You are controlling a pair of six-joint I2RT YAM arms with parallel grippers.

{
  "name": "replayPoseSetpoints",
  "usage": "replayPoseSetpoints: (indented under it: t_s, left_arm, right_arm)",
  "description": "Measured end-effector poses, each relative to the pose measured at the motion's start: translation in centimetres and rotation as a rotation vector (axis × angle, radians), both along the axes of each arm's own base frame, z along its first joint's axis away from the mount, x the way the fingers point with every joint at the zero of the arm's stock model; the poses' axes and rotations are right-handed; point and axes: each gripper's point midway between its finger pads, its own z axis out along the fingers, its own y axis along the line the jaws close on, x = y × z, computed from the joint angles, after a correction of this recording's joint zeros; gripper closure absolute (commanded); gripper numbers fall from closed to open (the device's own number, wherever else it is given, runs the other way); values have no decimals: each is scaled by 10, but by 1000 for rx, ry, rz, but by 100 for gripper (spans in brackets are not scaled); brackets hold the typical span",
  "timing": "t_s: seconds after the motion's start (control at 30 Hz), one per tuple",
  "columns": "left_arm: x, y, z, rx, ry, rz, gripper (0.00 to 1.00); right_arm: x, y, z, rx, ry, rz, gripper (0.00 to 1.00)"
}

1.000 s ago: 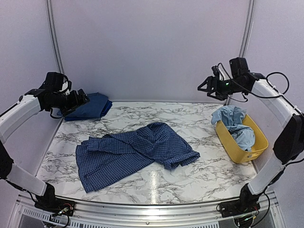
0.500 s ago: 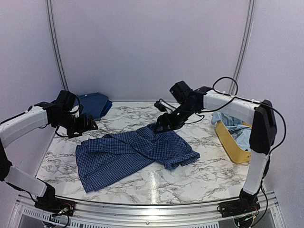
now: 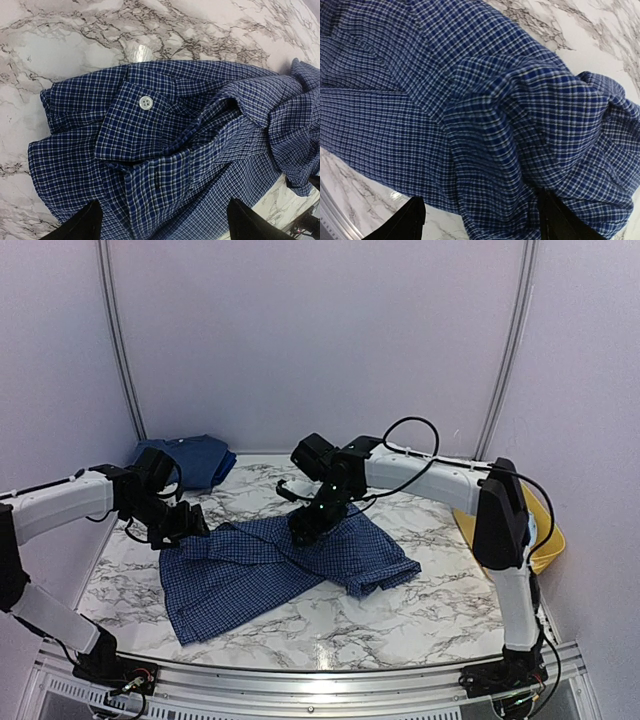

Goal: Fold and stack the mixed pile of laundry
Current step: Pick up the crumpled T-shirt from the center of the board.

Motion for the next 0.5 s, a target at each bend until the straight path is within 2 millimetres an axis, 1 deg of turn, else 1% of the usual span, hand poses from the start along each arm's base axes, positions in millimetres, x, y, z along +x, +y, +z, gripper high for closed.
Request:
replayPoseSetpoints:
  t_s: [0.1, 0.17, 0.2, 0.27, 0.3, 0.33, 0.37, 0.4, 0.43, 0.47, 0.5]
  left_arm:
    - [-1, 0, -12, 14, 36, 4, 20]
    - [-1, 0, -16, 22, 48, 5, 26]
    - [-1, 0, -18, 25, 53, 5, 31]
    - [-1, -1, -20, 28, 60, 4, 45]
    - [-1, -1, -21, 29, 63, 3, 53]
    - [-1, -1, -22, 28, 66, 6, 64]
    - [0, -1, -23, 32, 68, 7, 73]
    - [1, -1, -23, 32, 67, 12, 81]
    - [3, -1, -23, 31, 64, 17, 89]
    - [6, -2, -20, 29, 57, 18, 96]
    - [10, -2, -18, 26, 48, 22, 100]
  right_arm:
    - [15, 1, -9, -47, -45, -19, 27]
    - [19, -2, -21, -81, -49, -24, 31]
    - [19, -3, -27, -95, -46, -23, 35]
    - [18, -4, -40, -125, -41, -19, 49]
    - [18, -4, -47, -138, -37, -15, 59]
    - [17, -5, -52, -150, -34, -12, 70]
    - [17, -6, -57, -161, -29, -12, 84]
    - [17, -7, -58, -169, -30, -7, 92]
    - [17, -7, -59, -171, -28, -15, 98]
    - [18, -8, -57, -168, -26, -22, 100]
    - [21, -7, -53, -151, -23, -29, 100]
